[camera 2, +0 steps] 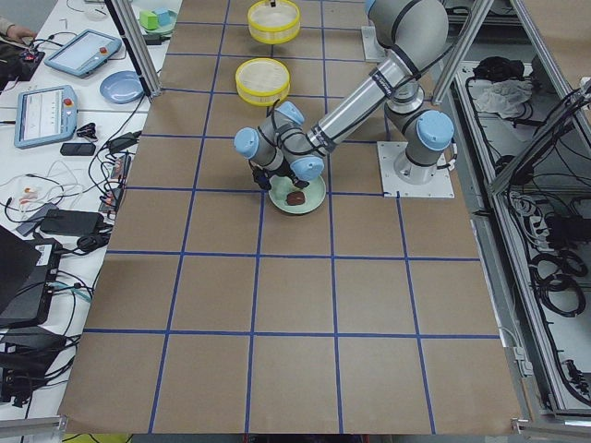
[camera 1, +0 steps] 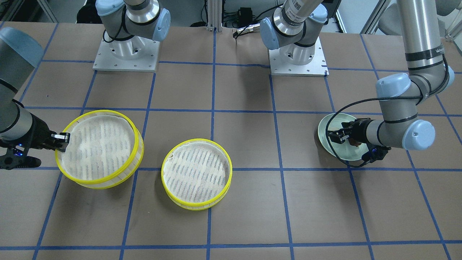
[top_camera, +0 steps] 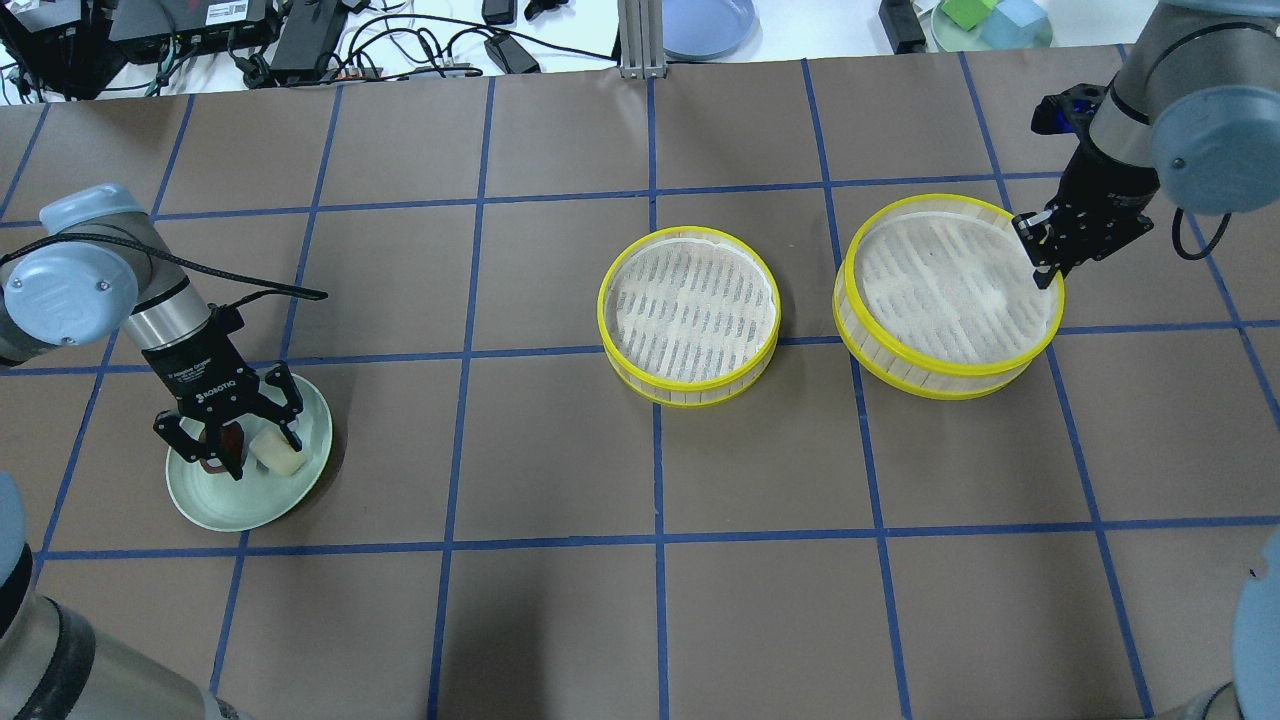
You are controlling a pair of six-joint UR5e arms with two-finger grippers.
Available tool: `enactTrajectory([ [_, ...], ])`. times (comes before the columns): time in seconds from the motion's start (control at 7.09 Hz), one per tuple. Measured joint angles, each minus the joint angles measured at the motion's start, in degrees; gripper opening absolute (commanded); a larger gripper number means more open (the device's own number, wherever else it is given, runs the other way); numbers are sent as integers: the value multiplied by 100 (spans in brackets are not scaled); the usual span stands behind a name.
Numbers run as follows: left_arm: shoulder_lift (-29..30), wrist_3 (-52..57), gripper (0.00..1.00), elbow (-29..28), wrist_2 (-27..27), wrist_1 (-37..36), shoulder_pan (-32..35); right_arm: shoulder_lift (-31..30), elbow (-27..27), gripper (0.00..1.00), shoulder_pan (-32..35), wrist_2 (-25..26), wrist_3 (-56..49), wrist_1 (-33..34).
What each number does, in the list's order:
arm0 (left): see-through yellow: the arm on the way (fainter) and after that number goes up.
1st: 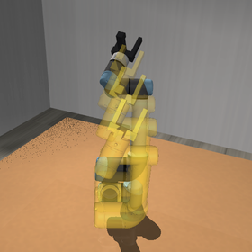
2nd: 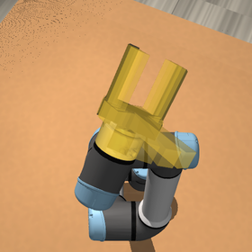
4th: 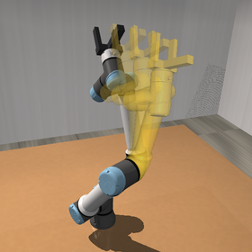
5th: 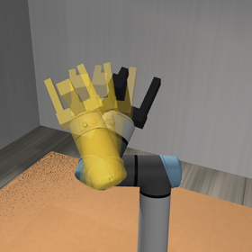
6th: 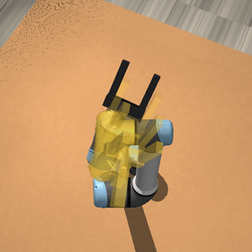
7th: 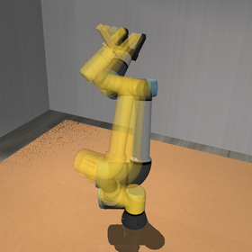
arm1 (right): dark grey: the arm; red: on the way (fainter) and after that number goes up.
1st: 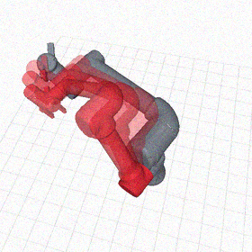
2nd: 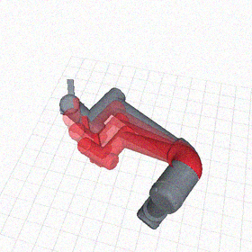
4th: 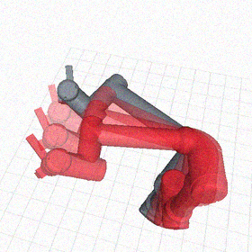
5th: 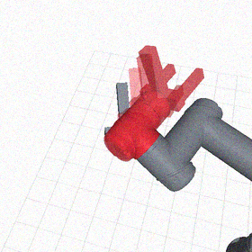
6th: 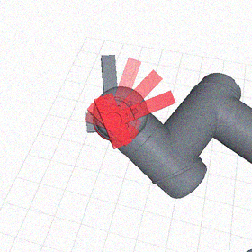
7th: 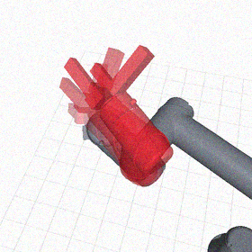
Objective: Place buns in different layers of steamer
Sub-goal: 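Lower the left gripper onto the white bun and grasp it, then carry the white bun with the left gripper into the bottom steamer tier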
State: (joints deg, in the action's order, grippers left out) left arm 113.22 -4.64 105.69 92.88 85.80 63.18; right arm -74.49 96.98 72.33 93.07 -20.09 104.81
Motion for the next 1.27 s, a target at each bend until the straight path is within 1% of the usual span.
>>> enactTrajectory([
  [0.42, -3, 19, 0, -100, -45, -9, -2, -3, 13, 12, 0, -14, -1, 2],
  [0.71, -99, -1, 0, -341, -68, -23, 73, -10, 14, 12, 0, -16, -3, 4],
  [0.85, -174, -32, 0, -502, -185, -16, 191, -10, 14, 12, 0, -21, -3, 4],
  [0.99, -273, -102, 0, -660, -384, -18, 391, -9, 14, 12, 0, -29, -1, 4],
  [1.13, -382, -391, 0, -822, -599, -57, 703, -9, 14, 12, 0, -32, 1, 4],
  [1.27, -486, -954, 0, -1037, -878, -102, 1137, -6, 14, 12, 0, -36, 0, 4],
])
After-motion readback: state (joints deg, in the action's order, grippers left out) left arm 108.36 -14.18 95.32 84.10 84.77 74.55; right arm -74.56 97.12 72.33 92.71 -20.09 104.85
